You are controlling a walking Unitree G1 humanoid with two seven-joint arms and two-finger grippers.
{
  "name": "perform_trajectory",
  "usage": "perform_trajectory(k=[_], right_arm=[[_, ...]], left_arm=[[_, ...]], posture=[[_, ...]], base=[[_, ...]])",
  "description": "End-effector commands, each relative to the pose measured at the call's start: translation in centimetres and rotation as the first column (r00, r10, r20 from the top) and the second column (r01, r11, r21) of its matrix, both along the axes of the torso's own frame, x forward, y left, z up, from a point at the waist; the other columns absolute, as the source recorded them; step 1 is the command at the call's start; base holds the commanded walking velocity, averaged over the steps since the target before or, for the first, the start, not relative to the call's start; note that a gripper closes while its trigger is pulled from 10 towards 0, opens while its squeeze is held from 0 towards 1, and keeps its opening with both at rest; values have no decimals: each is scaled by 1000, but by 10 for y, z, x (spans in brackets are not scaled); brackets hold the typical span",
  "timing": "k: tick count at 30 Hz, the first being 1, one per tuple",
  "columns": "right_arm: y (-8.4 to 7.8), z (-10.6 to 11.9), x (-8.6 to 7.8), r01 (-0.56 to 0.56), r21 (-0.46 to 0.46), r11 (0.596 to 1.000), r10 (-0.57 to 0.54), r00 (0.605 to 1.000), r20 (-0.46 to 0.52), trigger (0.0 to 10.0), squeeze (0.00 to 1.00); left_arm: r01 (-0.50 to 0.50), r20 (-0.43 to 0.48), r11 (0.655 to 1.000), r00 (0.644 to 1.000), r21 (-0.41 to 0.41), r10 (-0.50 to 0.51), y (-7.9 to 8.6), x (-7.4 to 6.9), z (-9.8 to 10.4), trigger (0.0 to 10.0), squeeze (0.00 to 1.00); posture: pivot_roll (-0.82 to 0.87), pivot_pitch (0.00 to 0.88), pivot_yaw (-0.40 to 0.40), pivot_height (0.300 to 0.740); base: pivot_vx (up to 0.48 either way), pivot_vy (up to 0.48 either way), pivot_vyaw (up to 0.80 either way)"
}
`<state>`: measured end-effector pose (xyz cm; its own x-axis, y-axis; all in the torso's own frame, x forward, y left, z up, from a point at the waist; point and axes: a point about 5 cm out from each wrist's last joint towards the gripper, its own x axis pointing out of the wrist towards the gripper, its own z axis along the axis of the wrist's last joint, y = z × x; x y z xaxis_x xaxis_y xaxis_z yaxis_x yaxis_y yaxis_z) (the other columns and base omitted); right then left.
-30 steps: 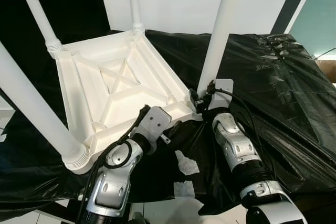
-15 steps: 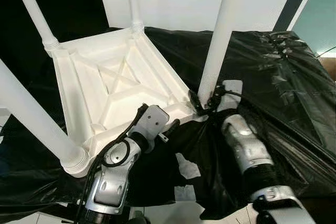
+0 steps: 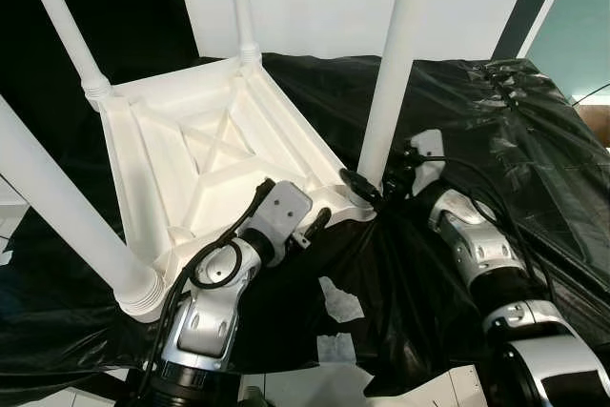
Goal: Building children table
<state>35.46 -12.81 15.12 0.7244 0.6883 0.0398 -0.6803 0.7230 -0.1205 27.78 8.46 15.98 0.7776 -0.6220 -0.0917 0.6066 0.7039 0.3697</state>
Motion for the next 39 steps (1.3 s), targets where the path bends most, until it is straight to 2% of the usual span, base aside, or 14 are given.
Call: perform_trajectory(k=[1, 2, 3, 4, 5, 15, 16, 17, 25, 30, 31, 34, 36, 39], right_arm=[[2, -3, 0, -21, -28, 999, 21, 1000, -4, 10000, 0], [4, -3, 1, -33, -36, 999, 32, 999, -9, 8314, 0], [6, -5, 2, -39, -46, 998, 39, 999, -12, 1333, 0], [6, -5, 2, -39, -46, 998, 39, 999, -12, 1333, 0], [6, -6, 2, -47, -41, 998, 46, 999, -21, 0, 0], [4, -10, 2, 0, -36, 999, -2, 999, -51, 0, 0], [3, -10, 3, 30, -39, 999, -32, 999, -44, 4275, 0], [3, -10, 4, 65, -28, 998, -66, 996, -53, 10000, 0], [12, -13, 3, 190, 46, 981, -184, 978, -99, 10000, 0], [25, -14, 0, 306, 91, 948, -293, 947, -132, 10000, 0], [30, -14, -1, 368, 101, 924, -355, 926, -127, 10000, 0], [30, -14, -1, 368, 101, 924, -355, 926, -127, 10000, 0], [42, -13, -6, 469, 142, 872, -451, 882, -139, 10000, 0], [46, -13, -8, 474, 155, 867, -456, 879, -137, 10000, 0]], left_arm=[[-73, 8, 997, 997, -8, 73, 4, 3, -3, 10000, 0], [-71, 7, 997, 997, -4, 71, 4, 3, -4, 10000, 0], [-72, 6, 997, 997, -1, 72, 5, 3, -4, 10000, 0], [-72, 6, 997, 997, -1, 72, 5, 3, -4, 10000, 0], [-74, 5, 997, 997, 3, 74, 6, 3, -5, 10000, 0], [-85, -40, 996, 996, -26, 84, 6, -3, -11, 10000, 0], [-90, -44, 996, 995, -30, 88, 6, -4, -11, 10000, 0], [-96, -54, 995, 994, -36, 94, 7, -4, -12, 10000, 0], [-127, -70, 992, 990, -24, 125, 11, -4, -17, 10000, 0], [-141, -77, 990, 987, -17, 139, 14, -4, -18, 10000, 0], [-143, -74, 990, 987, -16, 141, 15, -4, -17, 10000, 0], [-143, -74, 990, 987, -16, 141, 15, -4, -17, 10000, 0], [-152, -78, 988, 985, -13, 151, 17, -4, -17, 10000, 0], [-153, -76, 988, 986, -13, 151, 17, -4, -17, 10000, 0]], posture=[[102, 0, 7, 740], [108, 0, 9, 740], [111, 0, 9, 740], [111, 0, 9, 740], [111, 0, 9, 740], [131, 0, -21, 740], [132, 0, -25, 740], [134, 0, -27, 740], [138, 12, -29, 740], [141, 16, -26, 740], [141, 18, -22, 740], [141, 18, -22, 740], [142, 20, -17, 740], [142, 20, -17, 740]], base=[[0, 0, 0], [0, 0, 0], [0, 0, 0], [0, 0, 0], [0, 0, 0], [0, 0, 0], [0, 0, 0], [0, 0, 0], [0, 0, 0], [0, 0, 0], [0, 0, 0], [0, 0, 0], [0, 0, 0], [0, 0, 0]])
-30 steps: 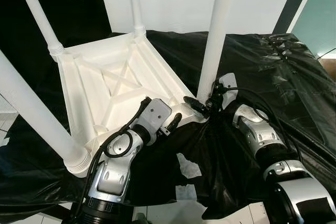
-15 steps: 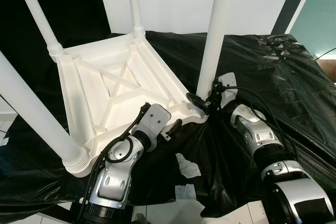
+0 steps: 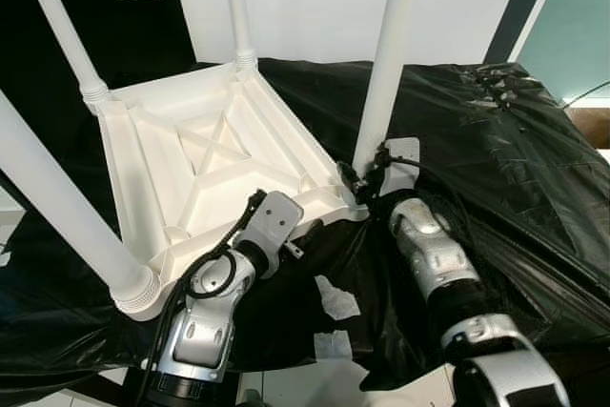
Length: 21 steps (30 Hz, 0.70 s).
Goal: Building children table
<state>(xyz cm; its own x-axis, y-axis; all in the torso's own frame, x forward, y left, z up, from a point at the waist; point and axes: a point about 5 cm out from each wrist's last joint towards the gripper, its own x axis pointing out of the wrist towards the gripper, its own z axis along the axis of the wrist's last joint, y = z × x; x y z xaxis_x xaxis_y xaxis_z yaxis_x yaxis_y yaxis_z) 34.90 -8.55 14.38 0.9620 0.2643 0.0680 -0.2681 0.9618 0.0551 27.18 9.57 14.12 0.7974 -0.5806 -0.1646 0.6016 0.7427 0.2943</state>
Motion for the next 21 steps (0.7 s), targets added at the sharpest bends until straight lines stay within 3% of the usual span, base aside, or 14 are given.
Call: perform_trajectory(k=[1, 7, 8, 9, 10, 20, 21], right_arm=[[6, -5, -4, -5, 29, 1000, 5, 1000, -23, 10000, 0], [9, -2, -7, -24, 33, 999, 25, 1000, -15, 10000, 0], [9, -1, -8, -33, 34, 999, 33, 999, -13, 10000, 365], [9, 0, -9, -38, 34, 999, 39, 999, -12, 10000, 365], [6, 3, -9, -36, 42, 998, 36, 999, -4, 10000, 1000], [-21, 12, -11, -128, 12, 992, 127, 990, 59, 10000, 1000], [-27, 13, -10, -150, 5, 989, 149, 987, 68, 10000, 35]], left_arm=[[-98, 32, 995, 995, 1, 98, 7, 2, 2, 10000, 0], [-100, 51, 995, 994, 0, 100, 7, 2, 5, 10000, 0], [-99, 56, 995, 993, 0, 99, 7, 2, 6, 10000, 0], [-99, 59, 995, 993, 0, 99, 7, 1, 7, 10000, 0], [-98, 61, 995, 993, 0, 98, 7, 1, 7, 10000, 0], [-96, 80, 995, 992, 5, 96, 8, 1, 9, 10000, 0], [-98, 82, 995, 992, 3, 97, 8, 2, 10, 10000, 0]], posture=[[143, 24, -19, 740], [144, 27, -20, 740], [144, 27, -20, 740], [144, 27, -20, 740], [143, 29, -22, 740], [141, 25, -29, 740], [142, 26, -29, 740]], base=[[0, 0, 0], [0, 0, 0], [0, 0, 0], [0, 0, 0], [0, 0, 0], [0, 0, 0], [0, 0, 0]])
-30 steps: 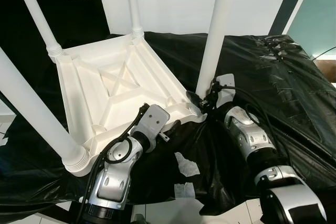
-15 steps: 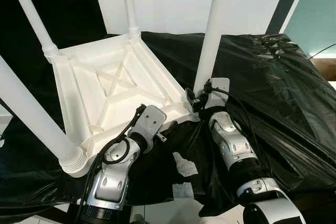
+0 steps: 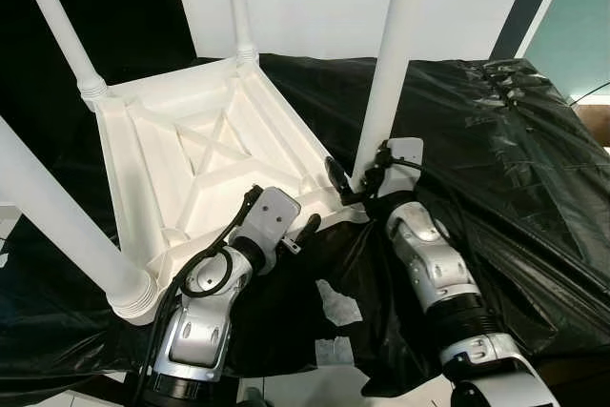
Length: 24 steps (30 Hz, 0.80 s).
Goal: Building children table
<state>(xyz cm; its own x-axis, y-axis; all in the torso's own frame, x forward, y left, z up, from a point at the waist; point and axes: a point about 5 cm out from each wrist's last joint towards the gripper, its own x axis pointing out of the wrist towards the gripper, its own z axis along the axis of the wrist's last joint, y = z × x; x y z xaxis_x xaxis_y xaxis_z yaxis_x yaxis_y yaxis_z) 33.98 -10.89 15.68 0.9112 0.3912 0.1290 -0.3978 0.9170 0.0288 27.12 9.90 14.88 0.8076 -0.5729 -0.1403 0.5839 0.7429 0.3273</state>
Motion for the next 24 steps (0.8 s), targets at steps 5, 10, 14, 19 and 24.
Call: perform_trajectory(k=[5, 10, 14, 19, 24], right_arm=[[-17, -1, 0, -126, -29, 992, 127, 992, 6, 10000, 0], [-24, -6, 5, -271, -105, 957, 269, 963, -31, 10000, 0], [-21, -8, 9, -372, -154, 915, 368, 928, -56, 10000, 0], [-15, -10, 14, -434, -194, 880, 426, 901, -86, 10000, 0], [-13, -12, 18, -464, -243, 852, 452, 886, -105, 0, 0]], left_arm=[[-90, 45, 996, 995, -11, 90, 6, 3, 4, 10000, 0], [-57, 26, 998, 998, -14, 57, 3, 0, 3, 10000, 0], [-38, 14, 999, 999, -25, 38, 2, -1, 1, 10000, 0], [-26, 4, 999, 1000, -31, 26, -2, -2, 0, 10000, 0], [-16, 1, 999, 1000, -31, 16, -3, -2, 0, 10000, 0]], posture=[[141, 23, -29, 740], [141, 19, -23, 740], [142, 16, -17, 740], [146, 13, -16, 740], [149, 8, -18, 740]], base=[[0, 0, 0], [0, 0, 0], [0, 0, 0], [0, 0, 0], [0, 0, 0]])
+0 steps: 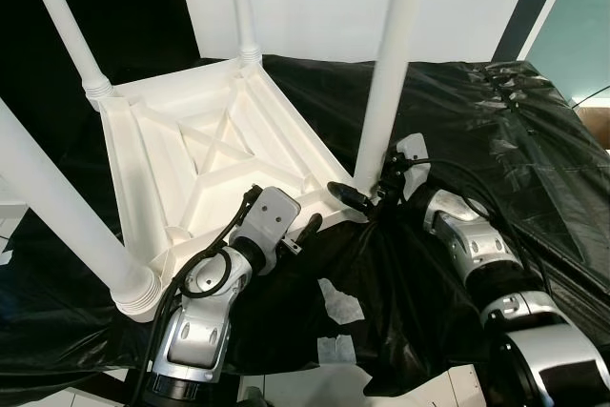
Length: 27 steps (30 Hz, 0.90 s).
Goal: Building children table
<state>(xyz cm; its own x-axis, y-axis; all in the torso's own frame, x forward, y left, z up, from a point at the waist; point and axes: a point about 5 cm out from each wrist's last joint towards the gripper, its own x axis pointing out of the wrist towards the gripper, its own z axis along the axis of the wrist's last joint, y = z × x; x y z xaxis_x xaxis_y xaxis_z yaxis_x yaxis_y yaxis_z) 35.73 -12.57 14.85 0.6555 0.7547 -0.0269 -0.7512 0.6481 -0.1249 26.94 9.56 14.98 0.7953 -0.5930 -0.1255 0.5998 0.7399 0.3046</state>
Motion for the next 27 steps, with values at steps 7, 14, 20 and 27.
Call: perform_trajectory(k=[7, 14, 20, 27], right_arm=[[0, -9, 3, -26, -76, 997, 23, 999, -31, 0, 0], [-6, -17, -1, 36, -59, 998, -40, 998, -53, 0, 0], [-3, -29, -3, 167, -54, 984, -172, 981, -94, 10000, 0], [18, -41, -14, 380, 6, 925, -376, 916, -142, 10000, 0]], left_arm=[[-38, 0, 999, 999, -2, 38, -1, -1, -2, 10000, 0], [-49, -10, 999, 999, -10, 49, -1, -6, -4, 10000, 0], [-48, -23, 999, 999, -12, 48, -3, -11, -7, 10000, 0], [-49, -34, 999, 998, -6, 49, -1, -14, -8, 10000, 0]], posture=[[158, 10, -31, 740], [163, 26, -39, 740], [165, 37, -43, 740], [168, 55, -35, 740]], base=[[0, 0, 0], [0, 0, 0], [0, 0, 0], [0, 0, 0]])
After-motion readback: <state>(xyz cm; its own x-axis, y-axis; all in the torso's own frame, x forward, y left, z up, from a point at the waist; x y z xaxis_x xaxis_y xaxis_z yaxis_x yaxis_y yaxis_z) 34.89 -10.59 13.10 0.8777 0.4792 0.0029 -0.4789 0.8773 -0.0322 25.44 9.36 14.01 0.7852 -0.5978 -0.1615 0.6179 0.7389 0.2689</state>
